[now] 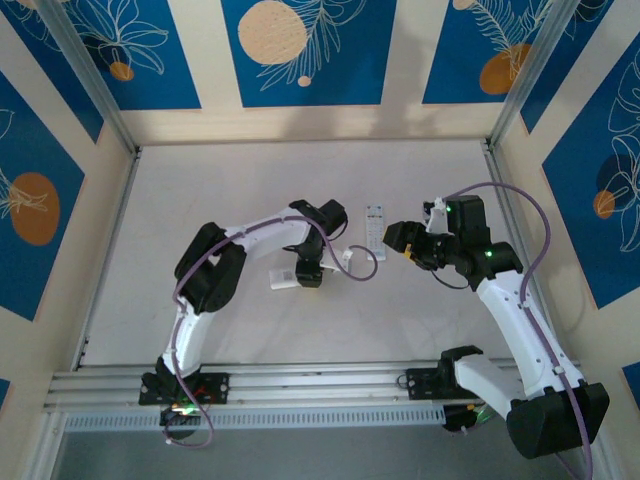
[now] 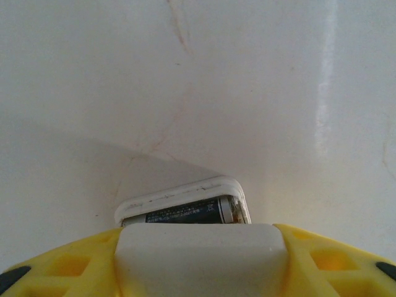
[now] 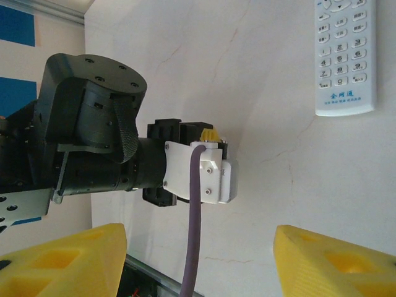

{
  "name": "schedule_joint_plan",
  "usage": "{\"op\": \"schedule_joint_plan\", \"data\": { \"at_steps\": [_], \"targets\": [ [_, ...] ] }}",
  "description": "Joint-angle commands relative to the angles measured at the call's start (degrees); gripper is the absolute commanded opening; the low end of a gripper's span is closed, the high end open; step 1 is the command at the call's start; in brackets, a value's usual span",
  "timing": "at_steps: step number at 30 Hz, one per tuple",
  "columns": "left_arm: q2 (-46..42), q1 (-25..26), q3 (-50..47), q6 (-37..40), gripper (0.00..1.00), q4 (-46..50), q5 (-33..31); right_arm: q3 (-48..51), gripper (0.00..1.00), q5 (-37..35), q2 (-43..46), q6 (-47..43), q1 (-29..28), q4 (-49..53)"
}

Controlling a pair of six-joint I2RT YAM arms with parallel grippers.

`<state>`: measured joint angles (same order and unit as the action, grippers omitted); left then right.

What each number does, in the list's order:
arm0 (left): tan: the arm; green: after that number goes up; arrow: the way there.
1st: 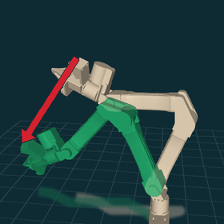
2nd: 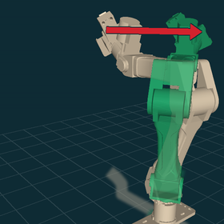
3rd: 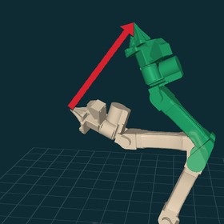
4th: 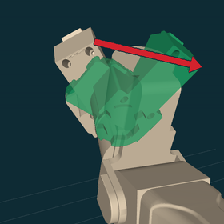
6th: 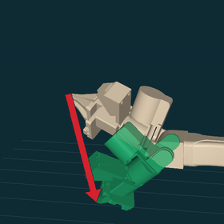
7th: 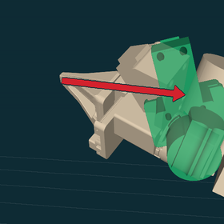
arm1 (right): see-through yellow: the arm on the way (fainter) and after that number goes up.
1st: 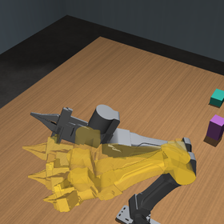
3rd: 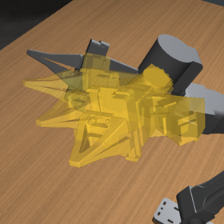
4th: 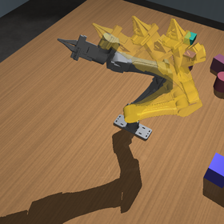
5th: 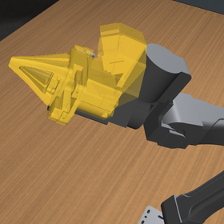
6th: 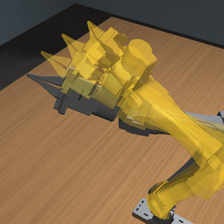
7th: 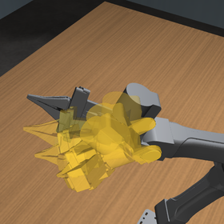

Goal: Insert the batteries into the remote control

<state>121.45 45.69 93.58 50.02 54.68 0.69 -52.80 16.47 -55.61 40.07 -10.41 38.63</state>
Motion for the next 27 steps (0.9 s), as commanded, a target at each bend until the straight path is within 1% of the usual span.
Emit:
{"op": "schedule_joint_plan", "data": {
  "at_steps": [1, 8, 10, 14, 17, 21, 24, 27],
  "targets": [
    [0.1, 0.3, -2.3, 0.1, 0.52, -5.2, -2.7, 1.0, 0.65, 0.7, 0.5, -0.1, 0.3, 0.1],
    [-2.8, 0.3, -3.5, -5.0, 0.5, -11.1, -1.3, 1.6, 0.65, 1.1, 0.2, 0.1, 0.3, -0.5],
    [-2.8, 0.3, -3.1, -7.4, 0.49, -11.8, -0.8, 1.5, 0.65, 1.3, -0.2, -0.1, 0.3, -0.5],
    [-2.3, 0.1, -2.1, -14.3, 0.47, -12.7, -3.0, 1.8, 0.65, 1.6, -0.4, -0.1, 0.3, -0.4],
    [-1.6, 0.1, -1.2, -17.2, 0.47, -10.8, -2.8, 1.9, 0.65, 1.9, -0.5, 0.0, 0.3, -0.7],
    [-0.8, 0.0, 0.2, -21.6, 0.46, -8.0, -5.2, 2.0, 0.65, 2.1, -1.0, 0.0, 0.2, -1.1],
    [-1.5, -0.2, 0.3, -26.5, 0.46, -7.5, -5.3, 1.9, 0.65, 2.4, -1.3, 0.1, 0.2, -1.5],
    [-2.0, -0.4, 0.4, -33.1, 0.46, -7.0, -6.1, 1.8, 0.65, 2.5, -1.8, 0.2, 0.2, -1.6]
  ]
}}
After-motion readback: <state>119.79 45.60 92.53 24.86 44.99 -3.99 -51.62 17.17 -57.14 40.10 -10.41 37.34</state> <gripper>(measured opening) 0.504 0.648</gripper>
